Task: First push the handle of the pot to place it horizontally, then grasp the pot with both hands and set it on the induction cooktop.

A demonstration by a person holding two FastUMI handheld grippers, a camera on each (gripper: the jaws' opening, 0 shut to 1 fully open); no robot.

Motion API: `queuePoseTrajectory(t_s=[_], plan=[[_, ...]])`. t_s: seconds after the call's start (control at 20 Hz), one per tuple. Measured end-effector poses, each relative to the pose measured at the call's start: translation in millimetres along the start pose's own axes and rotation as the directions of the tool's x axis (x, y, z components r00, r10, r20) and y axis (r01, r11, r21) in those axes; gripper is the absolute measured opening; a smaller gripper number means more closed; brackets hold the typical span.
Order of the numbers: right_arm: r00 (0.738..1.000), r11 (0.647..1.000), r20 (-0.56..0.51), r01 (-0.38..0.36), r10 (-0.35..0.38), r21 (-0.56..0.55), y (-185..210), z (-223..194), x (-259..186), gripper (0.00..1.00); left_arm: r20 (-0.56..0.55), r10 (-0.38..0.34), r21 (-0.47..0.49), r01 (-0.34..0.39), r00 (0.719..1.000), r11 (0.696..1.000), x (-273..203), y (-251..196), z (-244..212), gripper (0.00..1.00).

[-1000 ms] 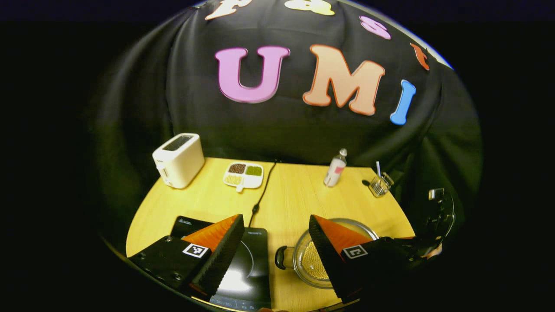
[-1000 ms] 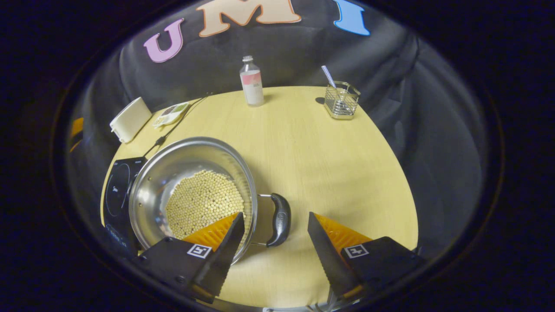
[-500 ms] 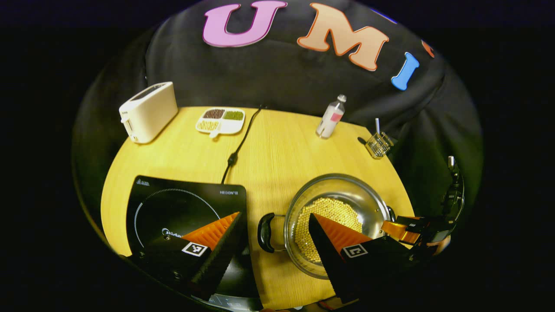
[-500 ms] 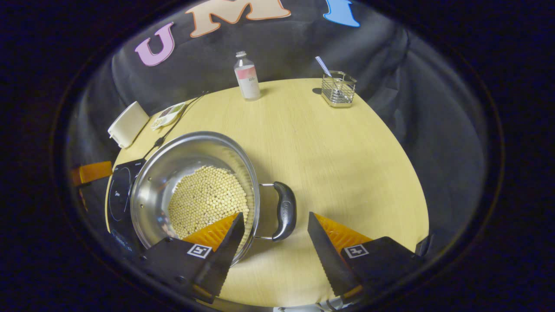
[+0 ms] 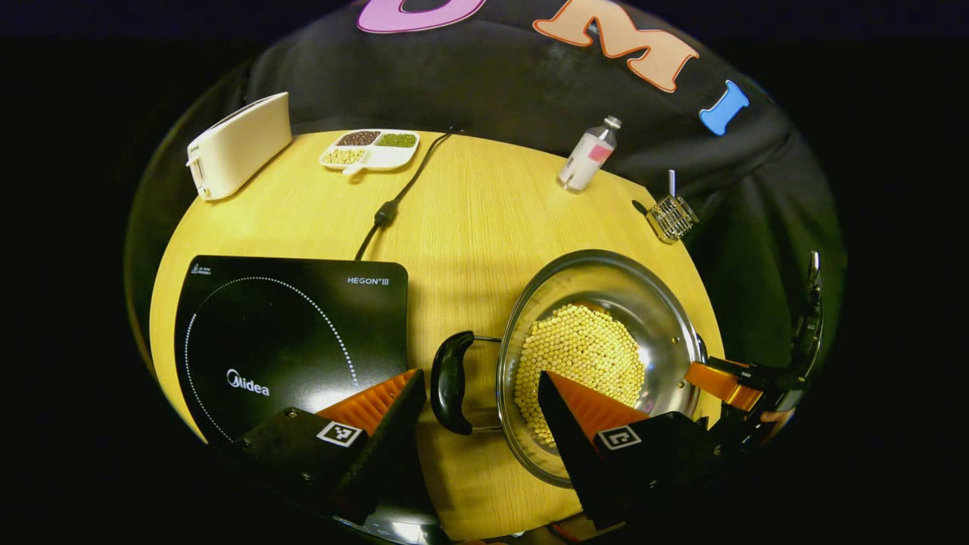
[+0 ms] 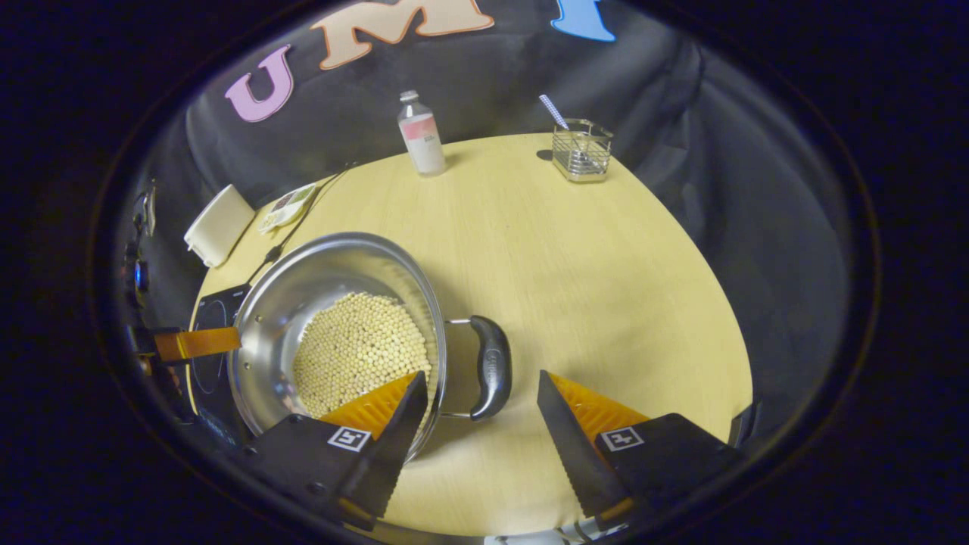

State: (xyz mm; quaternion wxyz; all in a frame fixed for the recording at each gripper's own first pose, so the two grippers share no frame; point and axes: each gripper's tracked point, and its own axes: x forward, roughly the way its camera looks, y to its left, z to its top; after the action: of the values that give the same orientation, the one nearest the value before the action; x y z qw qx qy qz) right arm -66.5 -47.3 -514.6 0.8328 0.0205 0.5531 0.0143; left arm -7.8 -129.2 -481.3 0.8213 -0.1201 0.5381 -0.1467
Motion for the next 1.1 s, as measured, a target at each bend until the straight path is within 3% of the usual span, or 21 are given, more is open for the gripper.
queuePoseTrajectory(t_s=[0.4,0.8,0.85,1.0,1.1], plan=[[1.000,1.000,-0.021,-0.013,0.013,-0.011,5,0,7,0.94,-0.047,-0.019,-0.023,0.018,0.999,1.000,20,-1,-3,0.95],[0.996,0.999,-0.081,-0.035,0.037,0.021,11,-6,31,0.94,-0.096,0.050,0.027,-0.048,0.994,0.998,32,6,-4,0.90],[0.995,0.999,-0.090,-0.031,0.034,0.026,11,-8,34,0.84,-0.098,0.064,0.032,-0.061,0.993,0.998,33,9,-4,0.89],[0.993,0.998,-0.112,-0.026,0.033,0.064,10,-11,32,0.65,-0.103,0.071,0.025,-0.068,0.992,0.997,38,12,-5,0.69],[0.992,0.994,-0.117,-0.024,0.037,0.110,11,-11,33,0.60,-0.109,0.070,0.038,-0.066,0.992,0.997,36,12,-7,0.67]])
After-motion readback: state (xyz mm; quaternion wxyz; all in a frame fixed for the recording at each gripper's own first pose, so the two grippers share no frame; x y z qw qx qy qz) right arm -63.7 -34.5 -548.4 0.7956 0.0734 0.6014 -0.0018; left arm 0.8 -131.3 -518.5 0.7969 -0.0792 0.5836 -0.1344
